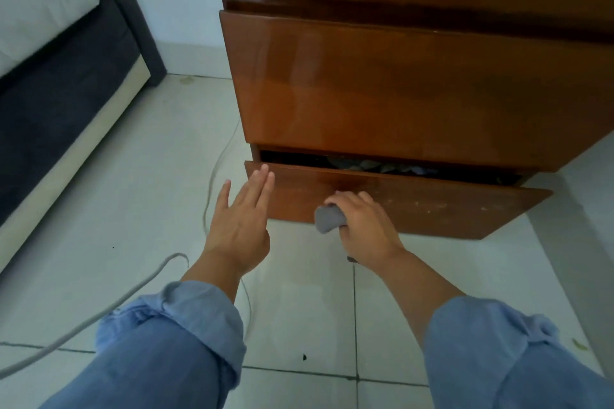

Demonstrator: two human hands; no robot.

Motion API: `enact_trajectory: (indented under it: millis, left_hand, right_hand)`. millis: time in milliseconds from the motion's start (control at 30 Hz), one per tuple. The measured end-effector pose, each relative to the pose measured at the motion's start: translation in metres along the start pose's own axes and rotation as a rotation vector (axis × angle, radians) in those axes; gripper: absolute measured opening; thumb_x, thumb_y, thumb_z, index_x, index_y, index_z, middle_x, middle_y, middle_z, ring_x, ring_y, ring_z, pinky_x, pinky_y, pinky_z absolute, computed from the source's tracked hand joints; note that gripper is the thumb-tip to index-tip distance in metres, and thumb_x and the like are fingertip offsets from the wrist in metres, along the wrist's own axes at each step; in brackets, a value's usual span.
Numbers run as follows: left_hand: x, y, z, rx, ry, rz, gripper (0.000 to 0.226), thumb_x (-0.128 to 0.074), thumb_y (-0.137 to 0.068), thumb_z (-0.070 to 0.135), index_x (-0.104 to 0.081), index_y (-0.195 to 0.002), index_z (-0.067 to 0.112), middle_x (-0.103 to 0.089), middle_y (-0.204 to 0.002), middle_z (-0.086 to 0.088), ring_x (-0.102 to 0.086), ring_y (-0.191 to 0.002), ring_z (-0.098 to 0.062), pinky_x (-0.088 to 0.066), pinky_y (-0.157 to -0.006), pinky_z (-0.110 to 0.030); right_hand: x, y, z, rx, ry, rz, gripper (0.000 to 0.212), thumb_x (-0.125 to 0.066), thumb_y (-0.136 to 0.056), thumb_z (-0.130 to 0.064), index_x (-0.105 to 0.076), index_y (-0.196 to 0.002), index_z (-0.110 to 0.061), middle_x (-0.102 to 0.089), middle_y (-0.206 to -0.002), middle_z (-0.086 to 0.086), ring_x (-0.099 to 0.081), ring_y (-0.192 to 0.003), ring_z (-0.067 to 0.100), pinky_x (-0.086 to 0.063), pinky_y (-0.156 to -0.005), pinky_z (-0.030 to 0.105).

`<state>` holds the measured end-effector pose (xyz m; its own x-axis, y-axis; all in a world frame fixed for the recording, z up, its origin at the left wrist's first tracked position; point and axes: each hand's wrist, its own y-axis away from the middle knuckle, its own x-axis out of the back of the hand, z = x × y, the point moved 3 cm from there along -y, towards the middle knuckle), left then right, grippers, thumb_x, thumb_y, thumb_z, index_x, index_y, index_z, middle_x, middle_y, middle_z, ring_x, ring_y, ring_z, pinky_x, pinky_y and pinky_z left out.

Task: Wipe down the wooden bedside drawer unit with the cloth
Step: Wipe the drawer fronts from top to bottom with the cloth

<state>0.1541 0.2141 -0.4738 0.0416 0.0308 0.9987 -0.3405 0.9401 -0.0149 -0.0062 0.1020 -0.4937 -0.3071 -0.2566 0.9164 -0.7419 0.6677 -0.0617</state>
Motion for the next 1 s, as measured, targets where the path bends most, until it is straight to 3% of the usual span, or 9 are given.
enact_trajectory:
  millis: [167,333,500,1000]
  left_hand:
    - [-0.003,-0.003,0.027,-0.052,0.001,-0.067,0.080,-0.039,-0.089,0.014,0.011,-0.152,0.016,0.013,-0.161,-0.001,0.008,-0.148,-0.014,0.005,-0.120,-0.040]
    - [-0.001,-0.020,0.039,-0.013,0.097,0.010,0.075,-0.050,-0.083,0.016,-0.019,-0.150,0.015,-0.026,-0.155,-0.001,-0.024,-0.142,-0.017,-0.016,-0.117,-0.037]
    - [-0.003,-0.034,0.032,-0.042,0.085,0.066,0.061,-0.054,-0.083,0.024,-0.037,-0.141,0.017,-0.044,-0.137,0.000,-0.043,-0.125,-0.020,-0.031,-0.105,-0.037]
    - [0.000,-0.062,0.035,-0.024,0.043,0.027,0.065,-0.055,-0.084,0.041,-0.032,-0.141,0.019,-0.042,-0.137,0.001,-0.041,-0.126,-0.021,-0.030,-0.106,-0.037]
  right_hand:
    - [0.027,0.019,0.037,-0.341,-0.020,0.255,0.040,-0.059,-0.077,-0.002,-0.056,-0.115,-0.014,-0.058,-0.113,0.005,-0.050,-0.108,0.025,-0.044,-0.091,0.037]
    - [0.036,0.017,0.057,-0.397,0.013,0.315,0.029,-0.058,-0.079,-0.003,-0.059,-0.107,-0.010,-0.061,-0.106,0.009,-0.052,-0.104,0.029,-0.045,-0.088,0.042]
    - [0.034,0.013,0.062,-0.413,0.055,0.308,0.025,-0.058,-0.080,-0.005,-0.057,-0.105,-0.009,-0.060,-0.106,0.010,-0.052,-0.104,0.029,-0.043,-0.087,0.039]
    - [0.046,-0.013,0.070,-0.465,0.079,0.249,0.024,-0.057,-0.086,-0.013,-0.054,-0.109,-0.011,-0.059,-0.112,0.007,-0.052,-0.110,0.026,-0.042,-0.089,0.039]
